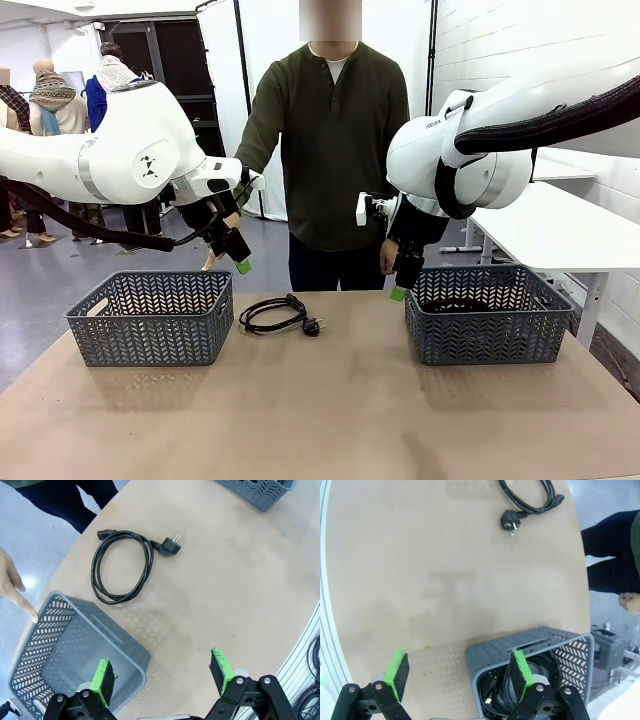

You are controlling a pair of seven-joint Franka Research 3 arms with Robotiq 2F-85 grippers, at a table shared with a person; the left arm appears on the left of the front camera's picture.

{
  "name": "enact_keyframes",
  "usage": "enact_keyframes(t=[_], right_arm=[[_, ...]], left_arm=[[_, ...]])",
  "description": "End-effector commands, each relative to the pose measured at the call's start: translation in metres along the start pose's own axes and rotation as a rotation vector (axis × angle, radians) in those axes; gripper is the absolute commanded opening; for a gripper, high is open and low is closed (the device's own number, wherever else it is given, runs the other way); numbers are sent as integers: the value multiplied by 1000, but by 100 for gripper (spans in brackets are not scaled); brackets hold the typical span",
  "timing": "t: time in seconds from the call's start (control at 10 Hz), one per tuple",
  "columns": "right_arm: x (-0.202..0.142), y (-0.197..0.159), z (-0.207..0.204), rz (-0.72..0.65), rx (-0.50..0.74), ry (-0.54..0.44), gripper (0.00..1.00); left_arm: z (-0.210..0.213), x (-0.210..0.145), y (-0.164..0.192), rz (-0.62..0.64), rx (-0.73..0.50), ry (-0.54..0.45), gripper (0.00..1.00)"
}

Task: Organize the cables according to human instructions.
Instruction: Pick up a bundle of cables and place it in the basket indicated by the human.

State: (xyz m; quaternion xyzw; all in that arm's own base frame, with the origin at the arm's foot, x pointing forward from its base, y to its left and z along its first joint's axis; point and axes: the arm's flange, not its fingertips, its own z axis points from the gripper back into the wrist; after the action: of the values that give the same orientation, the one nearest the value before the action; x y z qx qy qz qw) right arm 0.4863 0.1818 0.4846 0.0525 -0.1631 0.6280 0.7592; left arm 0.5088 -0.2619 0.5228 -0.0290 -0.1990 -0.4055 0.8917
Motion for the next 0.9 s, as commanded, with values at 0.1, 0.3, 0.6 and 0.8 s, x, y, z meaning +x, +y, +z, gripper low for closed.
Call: enact_keyframes(t=[0.1, 0.3, 0.6, 0.8], right_arm=[[0, 0, 0, -5, -7, 7, 100], [0, 0, 0, -5, -7, 7, 100], [0, 0, 0, -5, -7, 7, 100], [0, 0, 0, -5, -7, 7, 100]], left_arm=[[-6, 22, 3, 66, 33, 57, 100], [-11, 53, 5, 147, 42, 124, 100], [-36, 96, 7, 277, -31, 172, 100], [-65, 112, 7, 351, -26, 159, 100]])
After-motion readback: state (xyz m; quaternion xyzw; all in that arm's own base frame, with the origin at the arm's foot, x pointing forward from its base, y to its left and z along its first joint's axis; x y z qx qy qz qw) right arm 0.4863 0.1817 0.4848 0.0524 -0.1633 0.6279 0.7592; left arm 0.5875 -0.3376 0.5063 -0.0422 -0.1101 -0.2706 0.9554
